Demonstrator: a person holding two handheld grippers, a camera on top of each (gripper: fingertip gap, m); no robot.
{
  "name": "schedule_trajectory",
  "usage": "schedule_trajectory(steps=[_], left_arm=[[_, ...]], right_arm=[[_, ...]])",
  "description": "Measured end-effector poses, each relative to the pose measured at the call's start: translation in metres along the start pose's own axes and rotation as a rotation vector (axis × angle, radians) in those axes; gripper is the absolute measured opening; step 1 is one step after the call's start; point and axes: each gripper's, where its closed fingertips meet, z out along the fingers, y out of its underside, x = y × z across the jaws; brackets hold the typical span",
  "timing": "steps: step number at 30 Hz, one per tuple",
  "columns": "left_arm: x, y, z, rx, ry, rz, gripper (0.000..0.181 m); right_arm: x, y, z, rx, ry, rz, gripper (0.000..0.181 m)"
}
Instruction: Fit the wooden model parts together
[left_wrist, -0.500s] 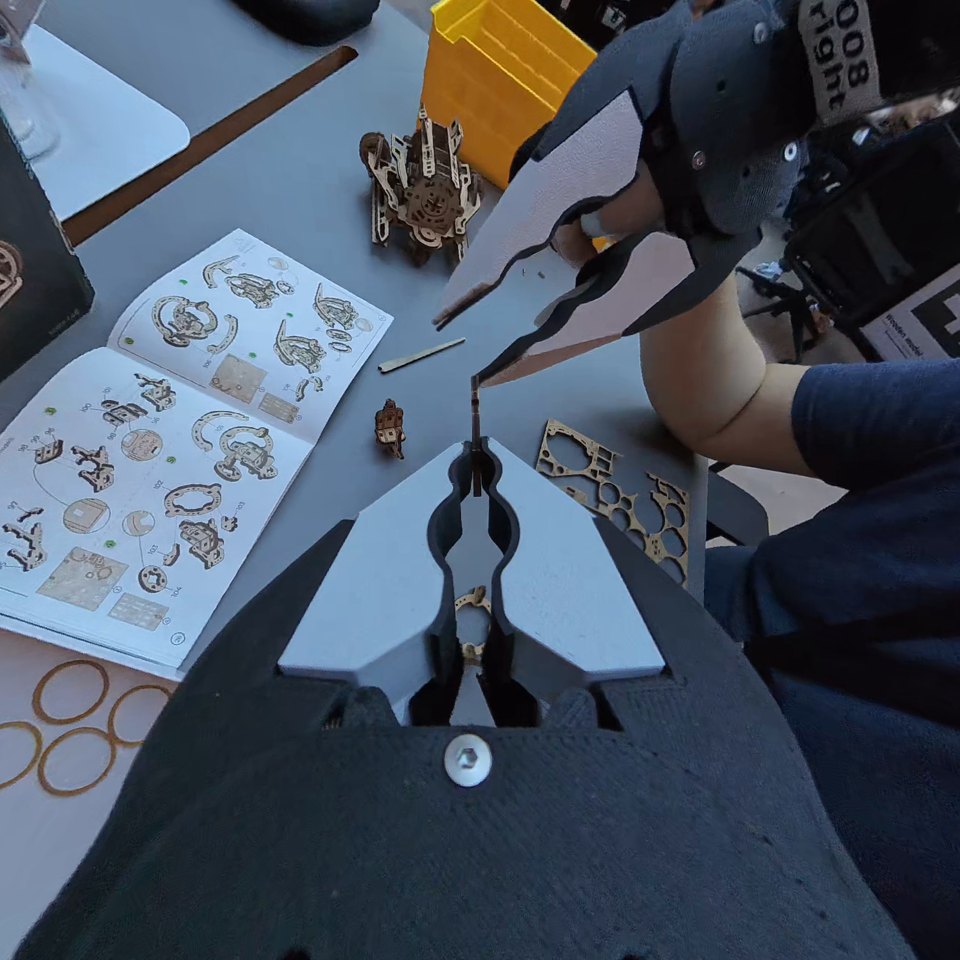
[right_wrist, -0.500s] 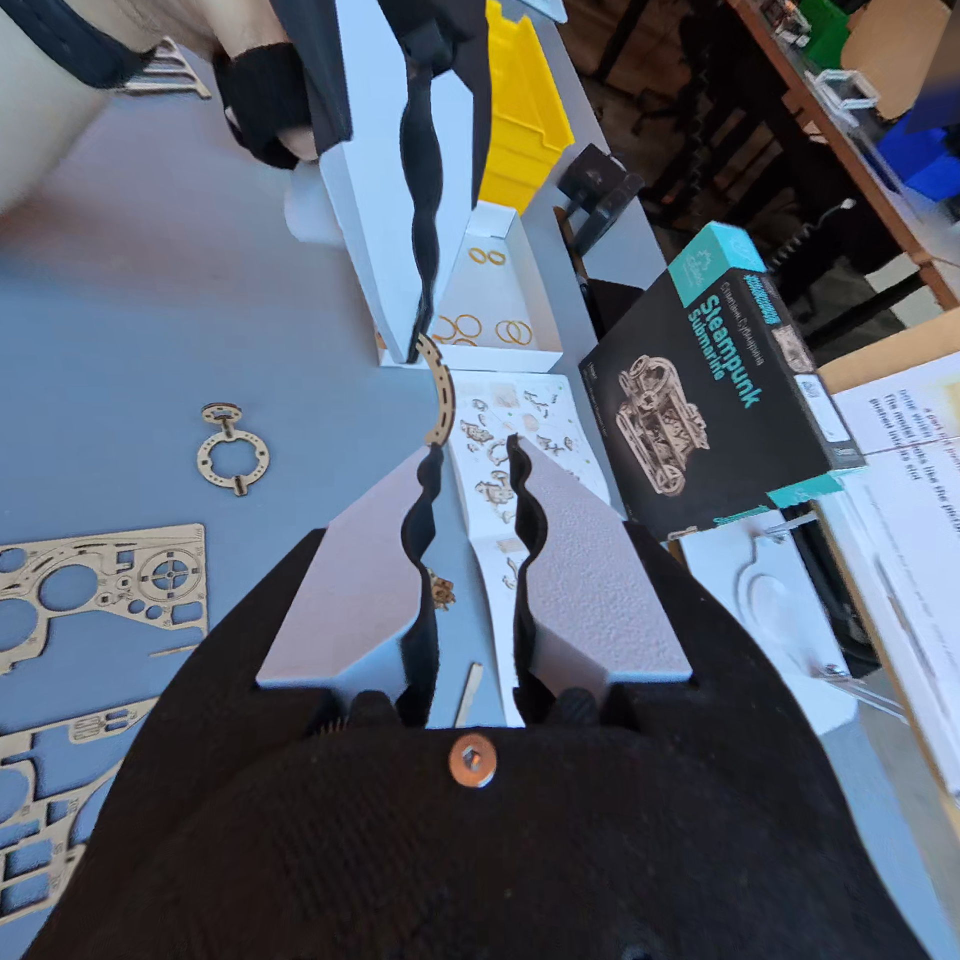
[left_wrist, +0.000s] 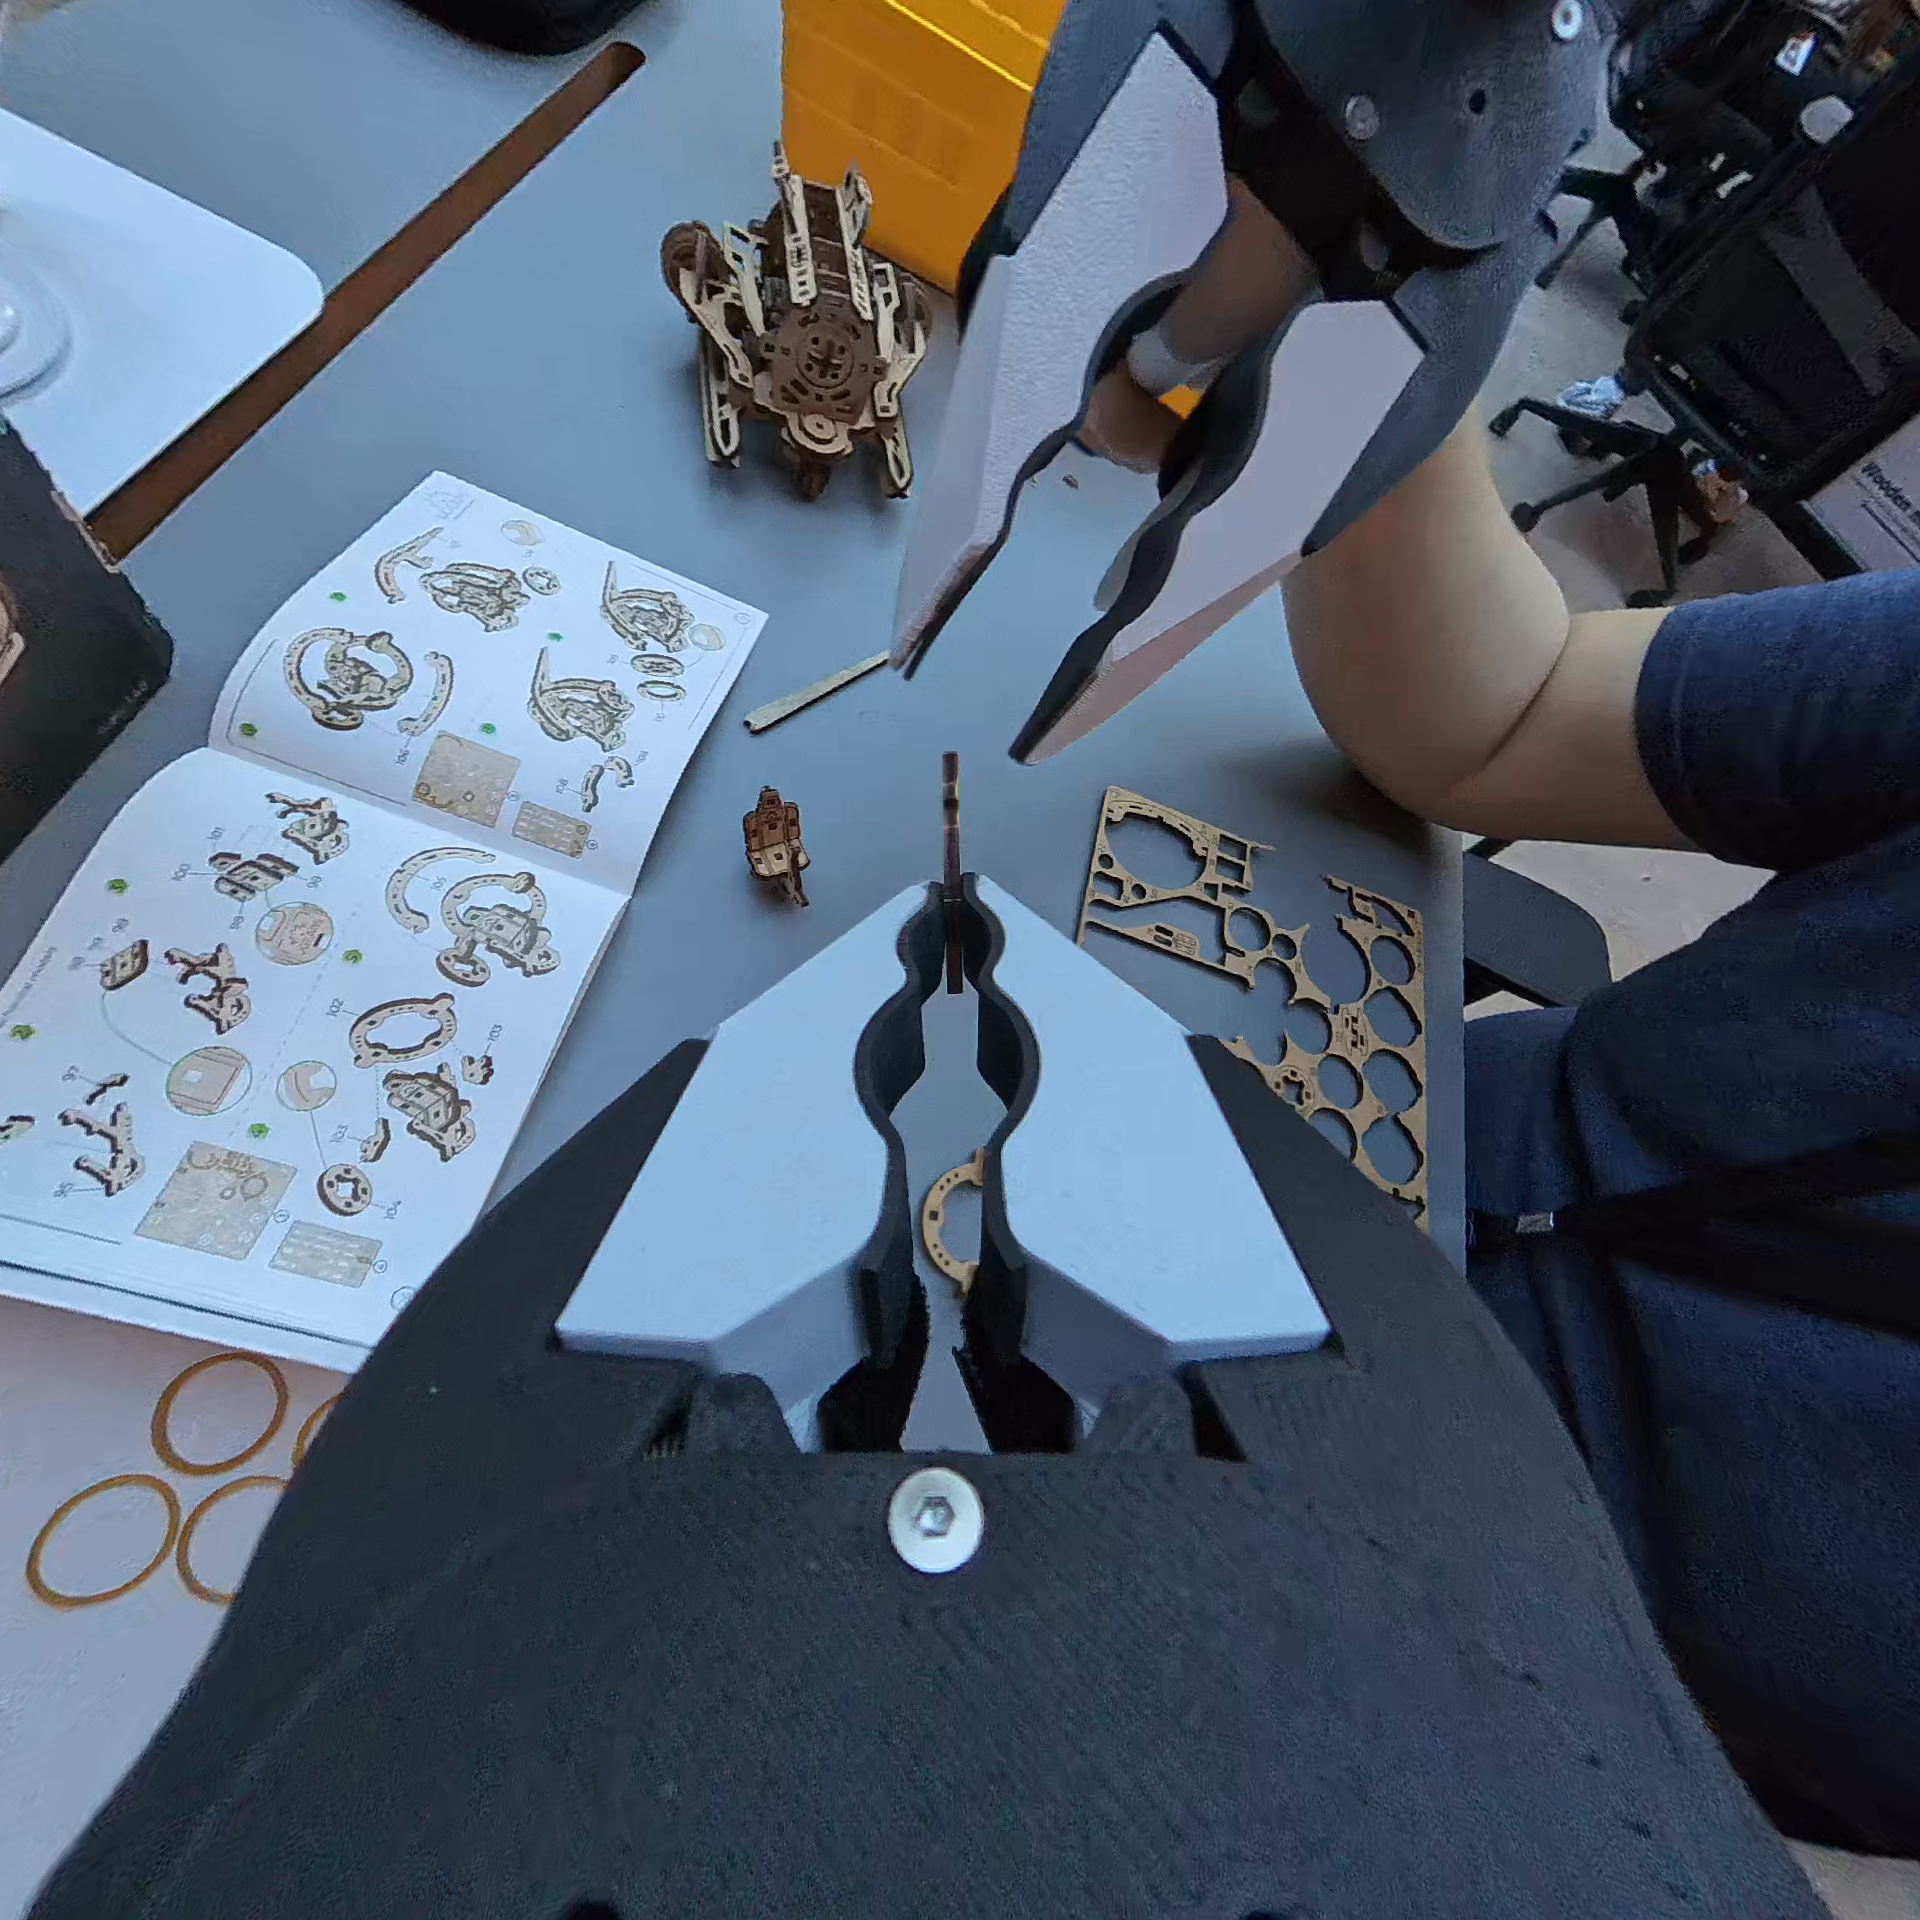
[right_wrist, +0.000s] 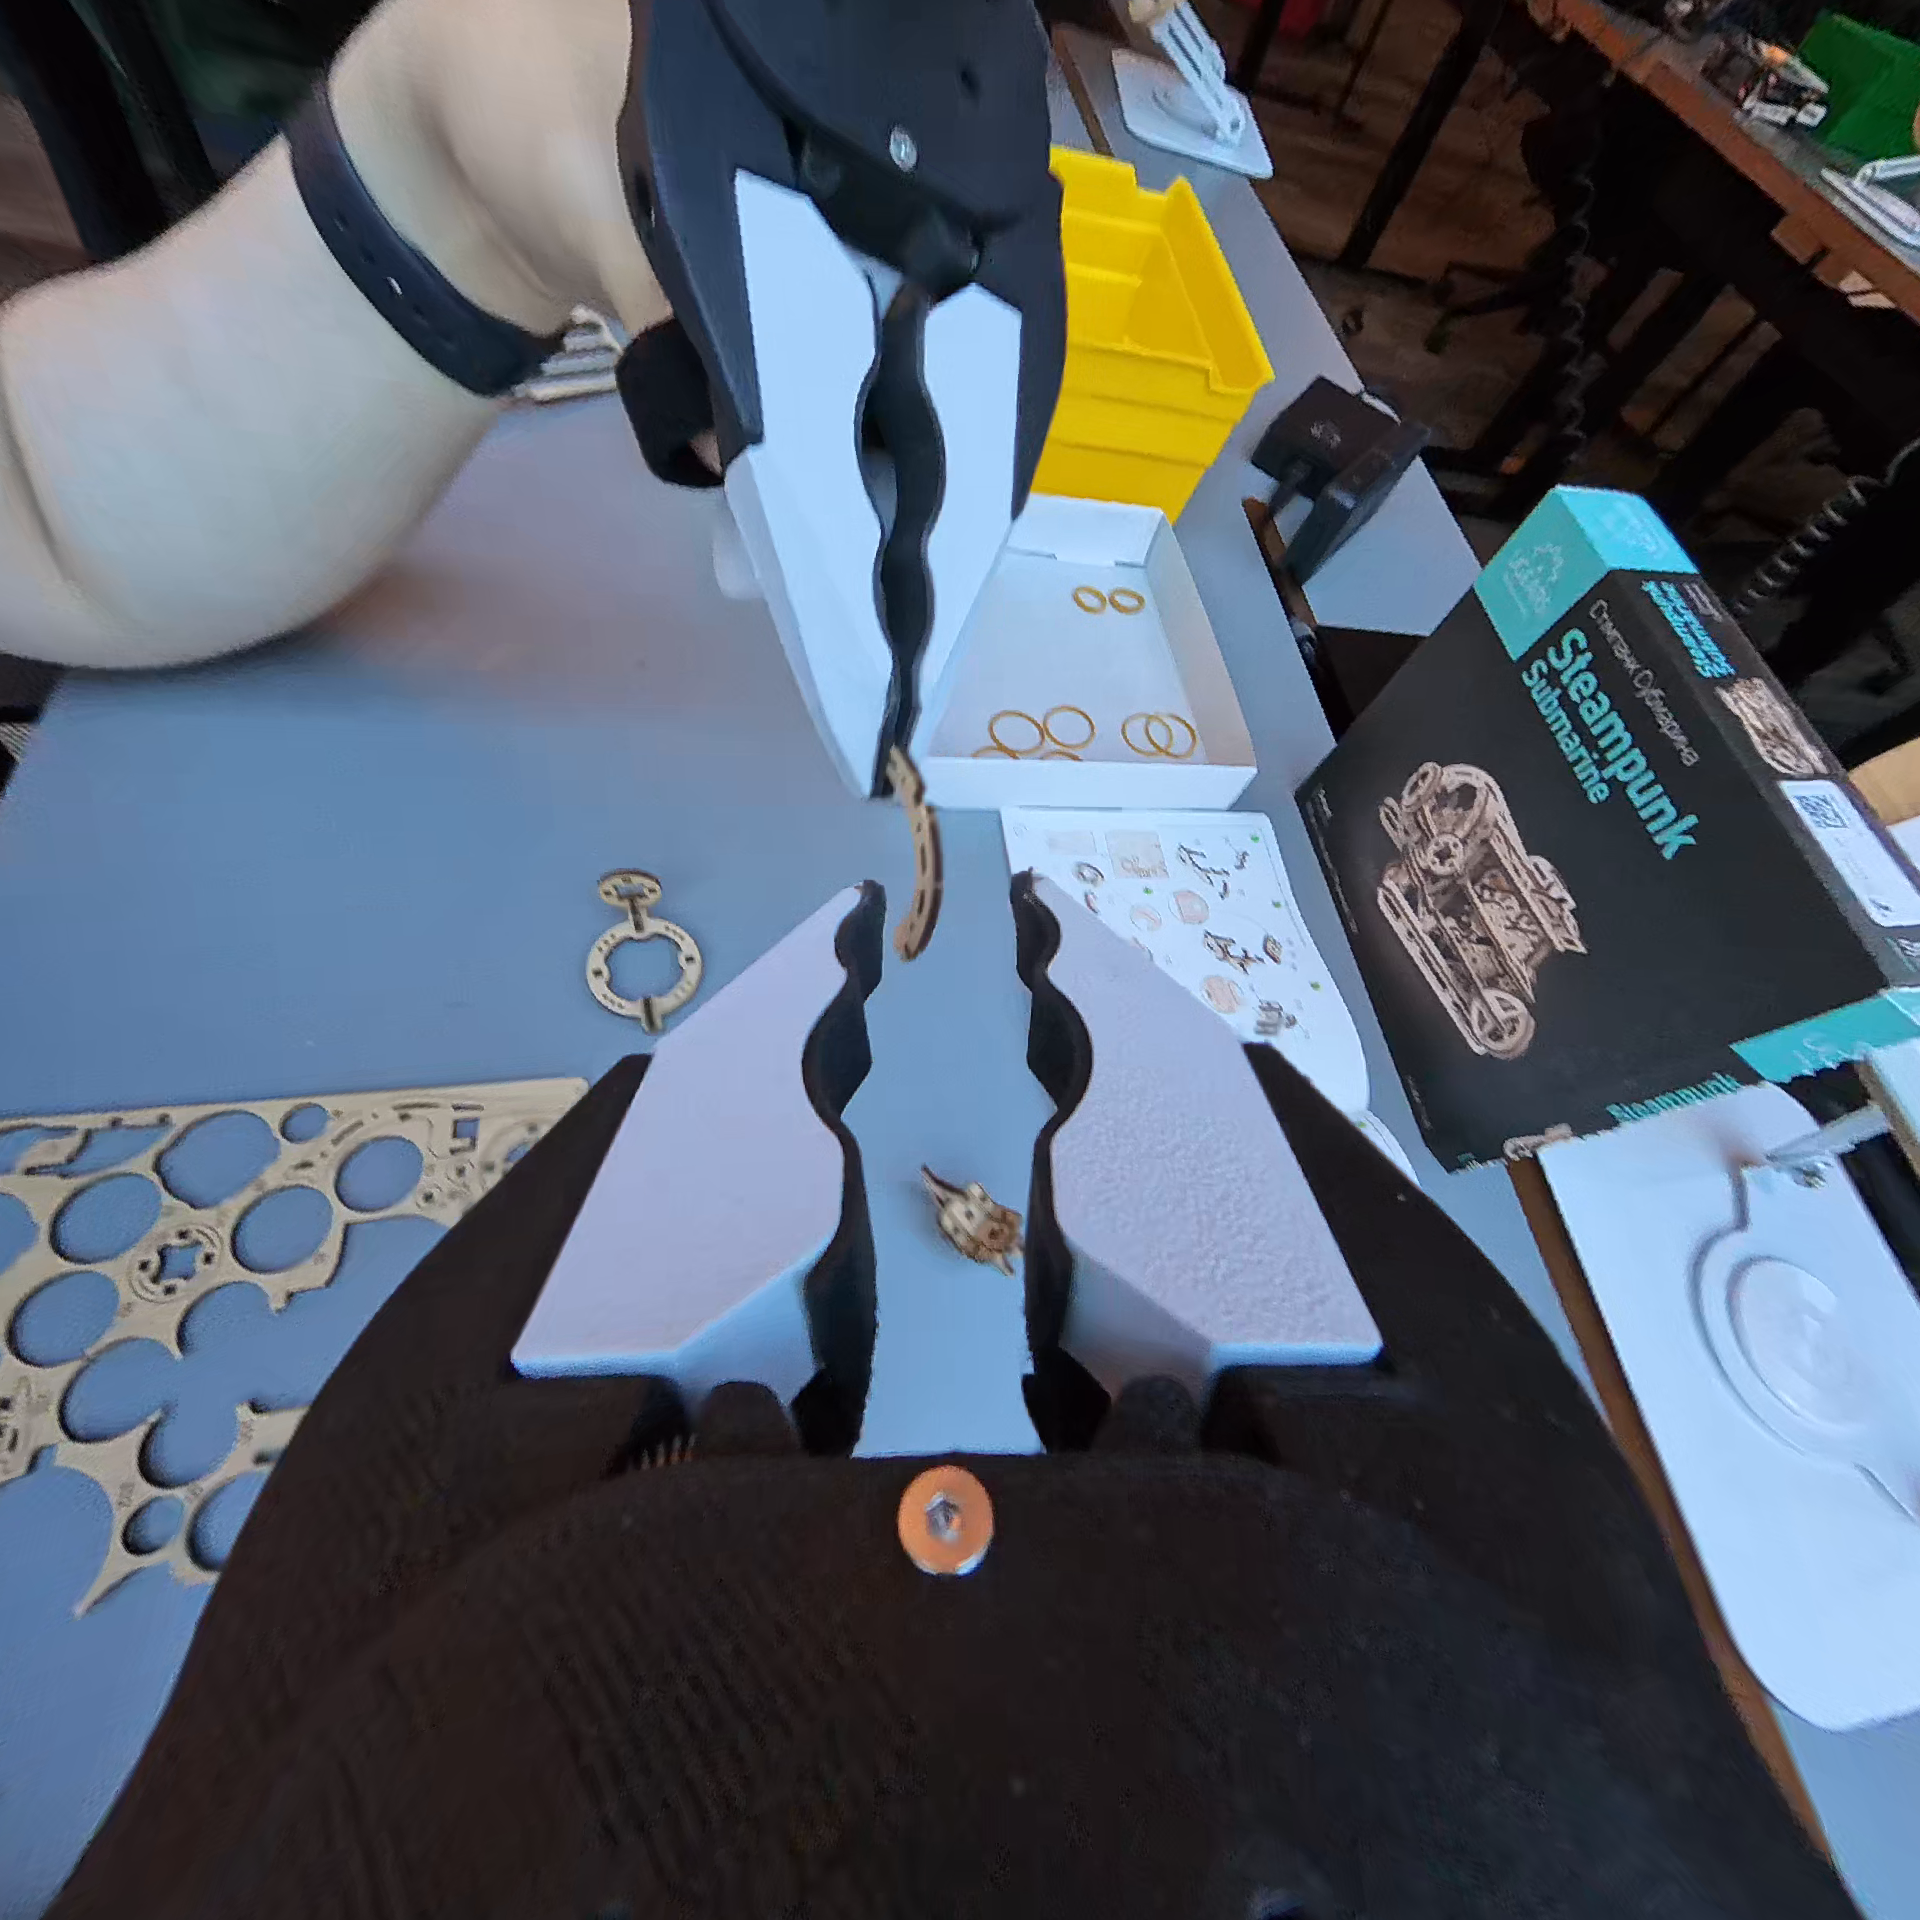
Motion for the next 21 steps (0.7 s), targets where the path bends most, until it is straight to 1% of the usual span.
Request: schedule_trajectory(steps=[4, 7, 8, 9, 10, 13, 14, 16, 17, 20, 21], left_arm=[[0.011, 0.001, 0.003, -0.016, 0.037, 0.035, 0.0], [0.011, -0.002, 0.002, -0.004, 0.025, 0.059, 0.0], [0.01, -0.006, 0.0, 0.013, 0.01, 0.063, 0.0], [0.009, -0.009, -0.002, 0.034, 0.003, 0.059, 0.0], [0.009, -0.013, -0.004, 0.052, 0.002, 0.052, 0.0], [0.01, -0.025, -0.011, 0.131, 0.018, 0.011, 0.0], [0.012, -0.028, -0.014, 0.152, 0.037, -0.006, 0.0], [0.015, -0.033, -0.018, 0.19, 0.079, -0.047, 0.0], [0.015, -0.036, -0.019, 0.21, 0.094, -0.072, 0.0], [0.017, -0.039, -0.021, 0.239, 0.134, -0.118, 0.0], [0.017, -0.039, -0.02, 0.237, 0.137, -0.12, 0.0]], right_arm=[[-0.012, -0.009, 0.007, 0.071, -0.102, 0.066, 0.026], [-0.012, -0.003, 0.012, 0.045, -0.128, 0.105, 0.024], [-0.01, 0.0, 0.013, 0.029, -0.113, 0.102, 0.018], [-0.009, 0.0, 0.012, 0.019, -0.1, 0.079, 0.007], [-0.007, -0.003, 0.01, 0.028, -0.073, 0.044, 0.004], [0.004, -0.021, 0.001, 0.08, 0.078, -0.093, 0.006], [0.006, -0.026, -0.001, 0.097, 0.112, -0.116, 0.009], [0.009, -0.033, -0.005, 0.115, 0.166, -0.146, 0.023], [0.011, -0.034, -0.005, 0.114, 0.186, -0.159, 0.024], [0.009, -0.039, -0.007, 0.132, 0.21, -0.217, 0.009], [0.009, -0.038, -0.007, 0.123, 0.21, -0.216, 0.009]])
